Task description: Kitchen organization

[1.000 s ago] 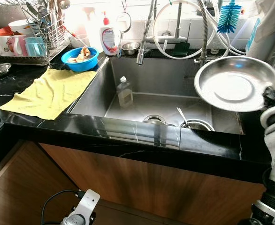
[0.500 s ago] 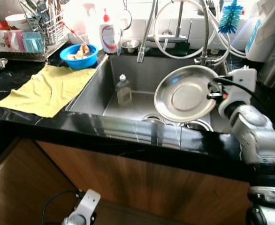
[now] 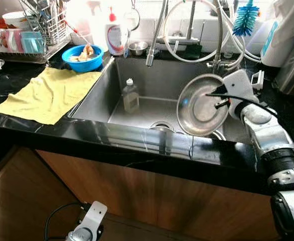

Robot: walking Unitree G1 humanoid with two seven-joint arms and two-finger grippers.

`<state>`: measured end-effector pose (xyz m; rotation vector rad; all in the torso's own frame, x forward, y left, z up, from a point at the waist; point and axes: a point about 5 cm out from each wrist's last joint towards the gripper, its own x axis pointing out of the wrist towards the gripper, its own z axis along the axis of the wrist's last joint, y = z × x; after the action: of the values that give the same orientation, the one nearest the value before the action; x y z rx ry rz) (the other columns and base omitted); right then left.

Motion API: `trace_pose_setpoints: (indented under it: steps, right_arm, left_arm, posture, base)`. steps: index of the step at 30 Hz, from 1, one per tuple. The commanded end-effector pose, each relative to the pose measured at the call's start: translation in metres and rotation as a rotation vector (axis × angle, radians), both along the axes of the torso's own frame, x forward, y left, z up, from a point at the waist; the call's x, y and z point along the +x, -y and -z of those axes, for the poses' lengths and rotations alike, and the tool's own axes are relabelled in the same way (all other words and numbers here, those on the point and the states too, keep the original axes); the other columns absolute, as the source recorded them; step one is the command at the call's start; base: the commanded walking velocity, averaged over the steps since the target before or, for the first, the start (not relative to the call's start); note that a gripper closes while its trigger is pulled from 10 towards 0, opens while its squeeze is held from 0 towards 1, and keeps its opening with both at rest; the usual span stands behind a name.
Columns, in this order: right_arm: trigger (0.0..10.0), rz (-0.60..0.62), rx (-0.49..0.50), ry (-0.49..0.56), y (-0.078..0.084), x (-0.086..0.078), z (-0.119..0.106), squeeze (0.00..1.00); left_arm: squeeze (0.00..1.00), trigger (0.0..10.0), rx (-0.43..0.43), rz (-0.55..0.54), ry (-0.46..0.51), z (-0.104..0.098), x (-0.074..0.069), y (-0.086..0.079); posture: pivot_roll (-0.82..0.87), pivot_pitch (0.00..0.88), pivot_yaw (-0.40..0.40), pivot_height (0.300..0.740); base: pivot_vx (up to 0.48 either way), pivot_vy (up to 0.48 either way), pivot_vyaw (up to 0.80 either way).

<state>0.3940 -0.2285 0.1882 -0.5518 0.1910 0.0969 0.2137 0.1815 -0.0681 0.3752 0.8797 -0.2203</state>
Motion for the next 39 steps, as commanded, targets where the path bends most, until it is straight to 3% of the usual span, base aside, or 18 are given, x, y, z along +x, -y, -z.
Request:
trace_pose_setpoints:
  steps: [1,5,10,11,12,15,16,18,20,27,34,35,39]
  right_arm:
    - [10.0,-0.041,-0.023,0.036,-0.007,0.005,-0.009,0.00]
    - [10.0,-0.079,-0.056,0.030,-0.012,0.006,-0.002,0.00]
    - [10.0,-0.084,-0.024,0.017,-0.014,0.006,0.006,0.00]
    - [10.0,-0.081,-0.012,0.016,-0.013,0.005,0.007,0.54]
    - [10.0,-0.081,-0.007,0.017,-0.013,0.005,0.008,0.76]
    - [10.0,-0.078,-0.008,0.019,-0.012,0.005,0.009,0.79]
    - [10.0,-0.071,-0.005,0.023,-0.010,0.004,0.010,0.72]
    - [10.0,-0.069,-0.002,0.025,-0.009,0.004,0.010,0.72]
    - [10.0,-0.068,-0.003,0.027,-0.008,0.004,0.012,0.00]
    - [10.0,-0.071,0.006,0.041,-0.010,0.004,0.011,0.00]
    - [10.0,-0.047,0.035,0.147,-0.009,0.006,-0.005,0.00]
    - [10.0,-0.040,0.077,0.260,-0.009,0.006,-0.022,0.00]
    - [10.0,-0.040,0.157,0.424,-0.010,-0.002,-0.040,0.00]
  left_arm:
    - [0.00,10.0,0.006,-0.016,0.002,-0.001,0.001,-0.003]
    - [0.00,10.0,0.007,-0.019,0.005,-0.001,0.001,-0.004]
    - [0.00,10.0,0.006,-0.021,0.009,-0.002,0.002,-0.004]
    - [0.00,10.0,0.006,-0.020,0.009,-0.002,0.002,-0.005]
    - [0.00,10.0,0.006,-0.020,0.010,-0.002,0.002,-0.005]
    - [0.00,10.0,0.006,-0.020,0.010,-0.002,0.002,-0.005]
    - [0.00,10.0,0.006,-0.018,0.009,-0.002,0.002,-0.005]
    - [0.00,10.0,0.006,-0.017,0.008,-0.002,0.002,-0.004]
    - [0.00,10.0,0.006,-0.016,0.009,-0.002,0.002,-0.004]
    - [0.00,10.0,0.009,-0.015,0.011,-0.002,0.003,-0.005]
    - [0.00,10.0,0.011,-0.015,0.012,-0.002,0.003,-0.006]
    - [0.00,10.0,0.014,-0.013,0.013,-0.003,0.003,-0.007]
    - [0.00,10.0,0.019,-0.007,0.015,-0.003,0.003,-0.008]
  posture:
    - [-0.10,0.000,0.030,0.740]
    - [-0.10,0.000,0.028,0.740]
    - [-0.09,0.000,0.030,0.740]
    - [-0.09,0.000,0.030,0.740]
    - [-0.09,0.000,0.031,0.740]
    - [-0.09,0.000,0.031,0.740]
    - [-0.09,0.000,0.031,0.740]
    - [-0.09,0.000,0.031,0.740]
    - [-0.09,0.000,0.035,0.740]
    - [-0.09,0.000,0.035,0.740]
    - [-0.09,0.000,0.038,0.740]
    - [-0.09,0.000,0.041,0.740]
    - [-0.09,0.000,0.048,0.740]
  base:
    - [0.000,0.000,0.00]
    - [0.000,0.000,0.00]
    - [0.000,0.000,0.00]
    - [0.000,0.000,0.00]
    - [0.000,0.000,0.00]
    - [0.000,0.000,0.00]
    - [0.000,0.000,0.00]
    - [0.000,0.000,0.00]
    - [0.000,0.000,0.00]
    - [0.000,0.000,0.00]
    - [0.000,0.000,0.00]
    - [0.000,0.000,0.00]
    - [0.000,0.000,0.00]
